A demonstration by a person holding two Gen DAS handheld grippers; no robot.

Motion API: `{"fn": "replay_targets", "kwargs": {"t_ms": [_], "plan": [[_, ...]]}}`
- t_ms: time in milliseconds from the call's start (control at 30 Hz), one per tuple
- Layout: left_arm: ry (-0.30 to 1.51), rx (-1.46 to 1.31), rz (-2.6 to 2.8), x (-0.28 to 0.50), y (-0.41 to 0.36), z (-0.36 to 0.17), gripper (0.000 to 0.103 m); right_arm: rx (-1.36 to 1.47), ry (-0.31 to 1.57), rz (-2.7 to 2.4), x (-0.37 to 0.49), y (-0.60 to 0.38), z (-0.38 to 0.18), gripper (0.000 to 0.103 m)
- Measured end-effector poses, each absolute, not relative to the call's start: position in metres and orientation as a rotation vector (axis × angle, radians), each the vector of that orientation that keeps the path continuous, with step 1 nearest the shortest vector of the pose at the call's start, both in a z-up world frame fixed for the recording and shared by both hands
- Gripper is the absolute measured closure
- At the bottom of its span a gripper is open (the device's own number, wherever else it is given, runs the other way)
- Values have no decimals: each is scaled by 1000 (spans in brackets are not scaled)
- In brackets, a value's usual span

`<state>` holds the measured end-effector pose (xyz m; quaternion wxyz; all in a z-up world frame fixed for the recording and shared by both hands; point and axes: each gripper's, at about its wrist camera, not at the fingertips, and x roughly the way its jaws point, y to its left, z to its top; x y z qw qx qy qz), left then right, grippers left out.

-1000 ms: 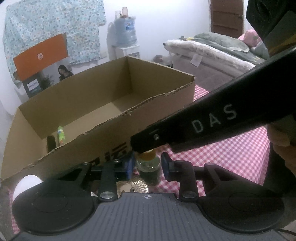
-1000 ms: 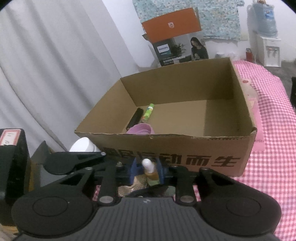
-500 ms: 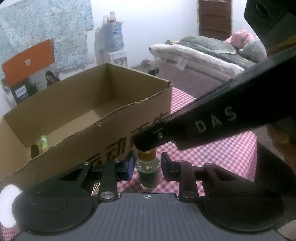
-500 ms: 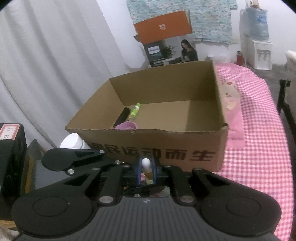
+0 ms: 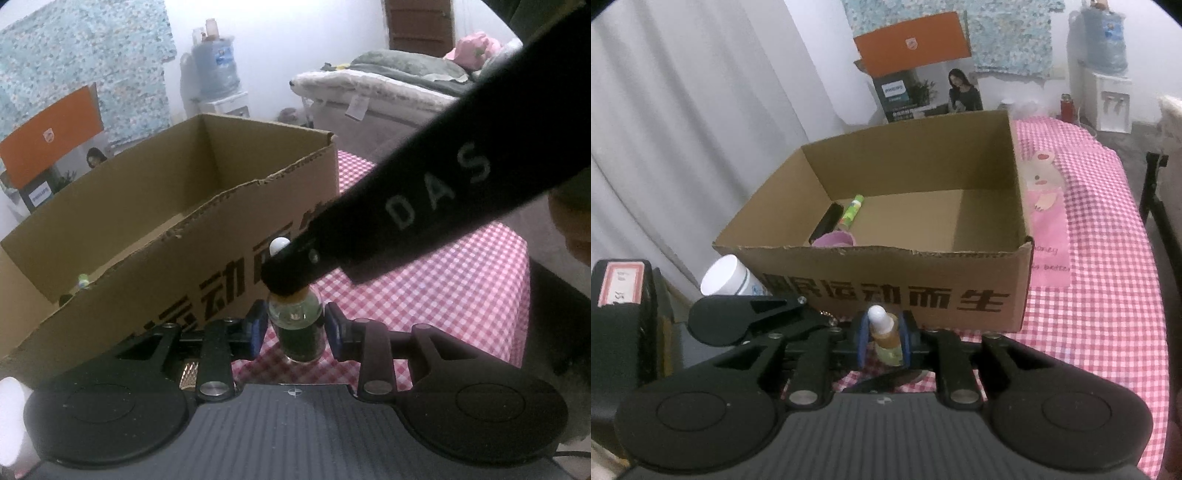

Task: Organize rigid objects
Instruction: 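Close the right gripper around the green dropper bottle, then carry the dropper bottle into the box and open the right gripper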

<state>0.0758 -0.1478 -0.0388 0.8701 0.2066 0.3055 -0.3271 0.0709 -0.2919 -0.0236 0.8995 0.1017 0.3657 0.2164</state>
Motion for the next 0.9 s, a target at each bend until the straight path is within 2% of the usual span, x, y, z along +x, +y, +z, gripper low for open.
{"fn": "replay_targets", "kwargs": {"t_ms": [267, 500, 633, 900], "plan": [[621, 438, -677, 79, -152, -39, 70, 221, 781, 455, 81, -292, -34, 78], [607, 434, -678, 72, -151, -32, 71, 224, 772, 446, 75, -294, -31, 79], [563, 421, -682, 58, -145, -13, 71, 209, 744, 443, 61, -292, -12, 79], [466, 424, -615, 52, -119, 63, 71, 126, 592, 525, 39, -277, 64, 79]]}}
